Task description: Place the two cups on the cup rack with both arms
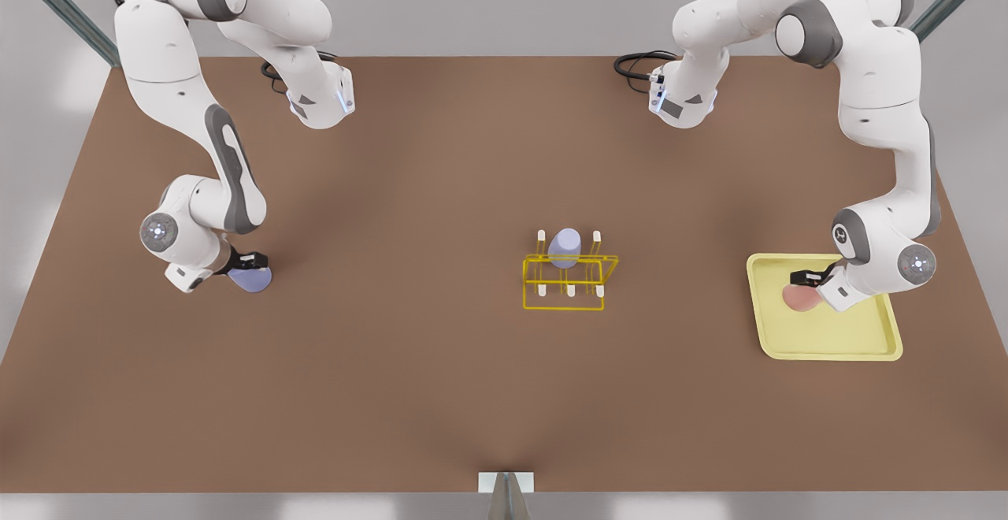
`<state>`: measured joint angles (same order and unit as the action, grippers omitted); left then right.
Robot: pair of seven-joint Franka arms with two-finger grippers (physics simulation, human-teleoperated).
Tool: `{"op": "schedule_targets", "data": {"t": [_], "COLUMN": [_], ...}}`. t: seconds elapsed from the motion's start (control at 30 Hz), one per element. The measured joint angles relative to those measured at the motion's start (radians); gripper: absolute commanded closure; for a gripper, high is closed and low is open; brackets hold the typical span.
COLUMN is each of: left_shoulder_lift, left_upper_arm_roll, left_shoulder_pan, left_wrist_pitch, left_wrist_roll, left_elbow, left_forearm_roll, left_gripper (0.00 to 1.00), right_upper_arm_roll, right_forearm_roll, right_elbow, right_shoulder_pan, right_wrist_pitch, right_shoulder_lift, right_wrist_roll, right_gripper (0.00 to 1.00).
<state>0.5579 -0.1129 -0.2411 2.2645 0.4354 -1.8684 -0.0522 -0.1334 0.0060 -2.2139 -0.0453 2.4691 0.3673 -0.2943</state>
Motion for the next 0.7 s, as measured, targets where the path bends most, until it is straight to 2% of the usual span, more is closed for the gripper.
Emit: {"op": "schedule_targets", "data": {"t": [0.1, 0.13, 0.17, 0.7], "left_shoulder_lift": [0.000, 0.001, 0.001, 0.010], "left_upper_arm_roll": [0.001, 0.001, 0.001, 0.001], "left_shoulder_pan": [0.001, 0.001, 0.001, 0.007], "left_wrist_pitch": [0.011, 0.013, 0.015, 0.033], "left_wrist_roll": [0.000, -0.001, -0.001, 0.000], "left_elbow": [0.000, -0.001, -0.001, 0.000], "left_forearm_roll": [0.000, -0.001, 0.000, -0.003], "left_gripper": [0.00, 0.10, 0.12, 0.11], "right_upper_arm_roll": [0.000, 0.000, 0.000, 0.000], "right_forearm_roll": [0.000, 0.000, 0.000, -0.002], "right_elbow": [-0.003, -0.004, -0.005, -0.027], "right_shoulder_pan": [0.001, 0.001, 0.001, 0.009], "right_wrist_pitch": [0.007, 0.009, 0.010, 0.032], "right_shoulder_lift": [0.004, 0.004, 0.004, -0.001], "right_wrist_roll": [-0.003, -0.004, -0.005, -0.022], "right_gripper": [0.00, 0.00, 0.00, 0.00]}}
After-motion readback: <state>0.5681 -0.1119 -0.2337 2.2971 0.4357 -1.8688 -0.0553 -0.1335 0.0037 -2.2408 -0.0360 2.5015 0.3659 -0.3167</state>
